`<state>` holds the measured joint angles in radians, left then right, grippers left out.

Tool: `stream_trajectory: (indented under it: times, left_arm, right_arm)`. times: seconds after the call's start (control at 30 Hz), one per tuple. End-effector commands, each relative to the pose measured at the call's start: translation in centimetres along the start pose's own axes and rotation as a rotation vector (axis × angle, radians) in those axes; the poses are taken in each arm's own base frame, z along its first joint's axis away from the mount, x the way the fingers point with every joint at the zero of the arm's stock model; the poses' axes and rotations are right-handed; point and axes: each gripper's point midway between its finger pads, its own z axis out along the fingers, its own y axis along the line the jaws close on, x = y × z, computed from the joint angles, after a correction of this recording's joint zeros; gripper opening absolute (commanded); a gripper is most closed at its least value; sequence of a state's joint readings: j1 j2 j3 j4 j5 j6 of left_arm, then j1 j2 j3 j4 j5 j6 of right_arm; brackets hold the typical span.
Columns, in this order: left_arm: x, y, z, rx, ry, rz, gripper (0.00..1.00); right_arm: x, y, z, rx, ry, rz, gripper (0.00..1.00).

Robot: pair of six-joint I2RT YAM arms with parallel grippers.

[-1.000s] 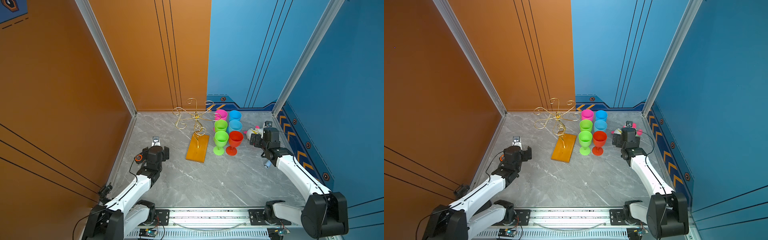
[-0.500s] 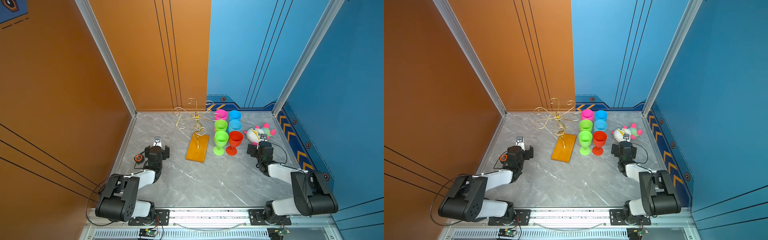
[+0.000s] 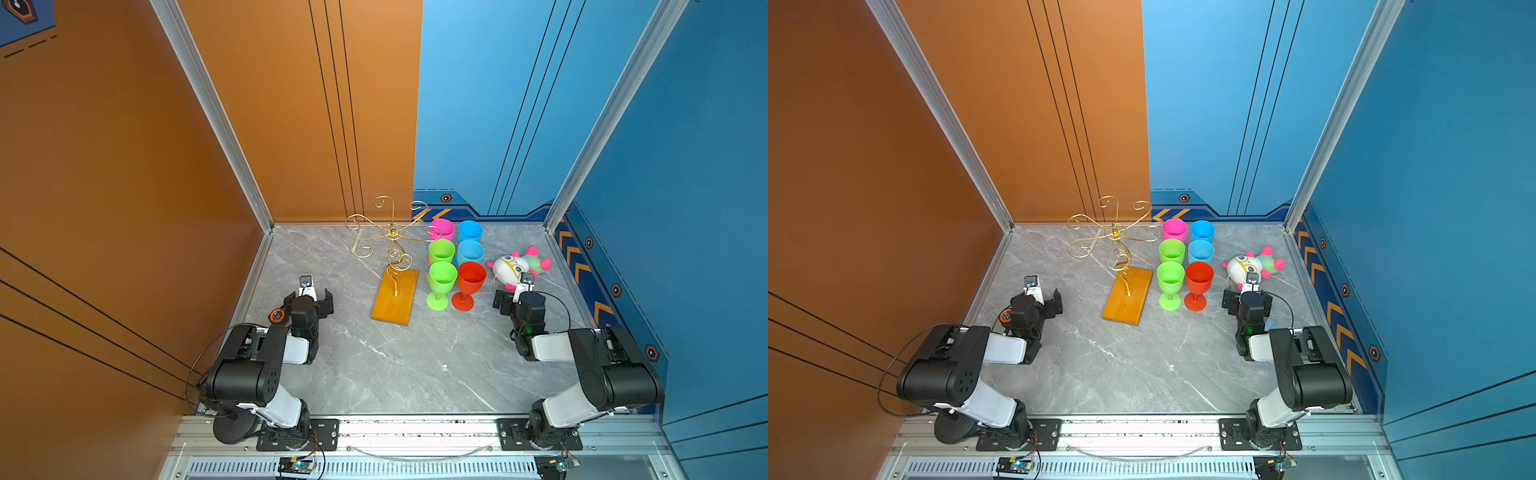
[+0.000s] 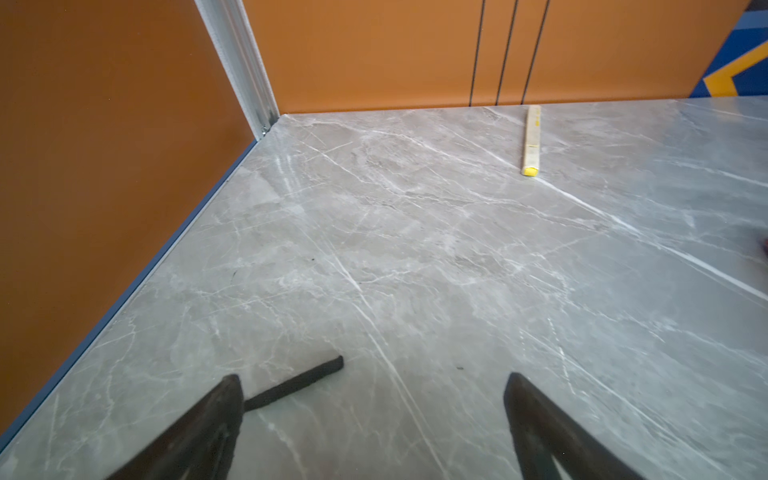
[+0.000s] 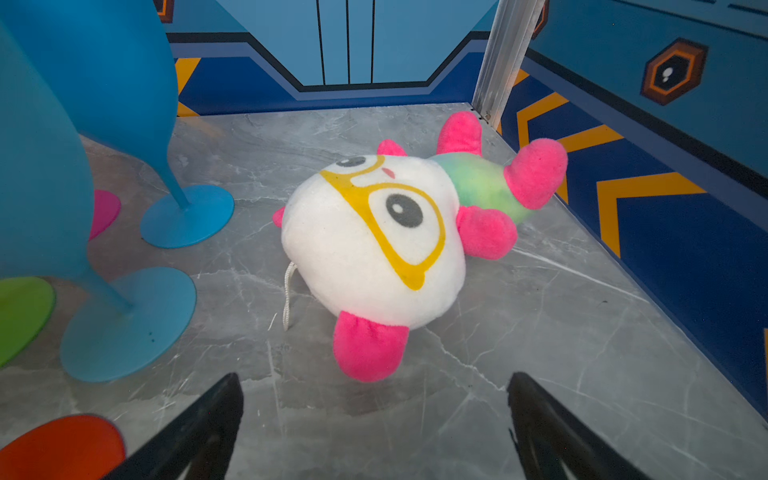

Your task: Take the wine glass off the wine glass rack

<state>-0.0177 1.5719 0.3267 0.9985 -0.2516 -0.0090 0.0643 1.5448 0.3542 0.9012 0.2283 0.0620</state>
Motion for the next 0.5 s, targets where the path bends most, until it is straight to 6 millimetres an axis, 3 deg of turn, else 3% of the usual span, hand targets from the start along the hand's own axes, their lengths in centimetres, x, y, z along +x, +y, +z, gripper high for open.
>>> stream_trajectory:
  times: [0.0,0.33,0.47]
  left_arm:
    - [-0.8,-0.5,0.2,0.031,-0.016,-0.041,0.98]
    - [-0.9,-0.4,0.1,0.029,-0.020,-0.040,0.98]
    - [-0.9,-1.6,0.2,0.091,-0.015,-0.008,0.98]
  right_arm:
    - [-1.0,0.3,0.2,-0.022,-0.032,-0.002,1.00]
    - [-0.9,0.4,0.4,-0.044,-0.019,0.008,1.00]
    - [-1.0,0.3,0.4,-0.044,-0.022,0.010,1.00]
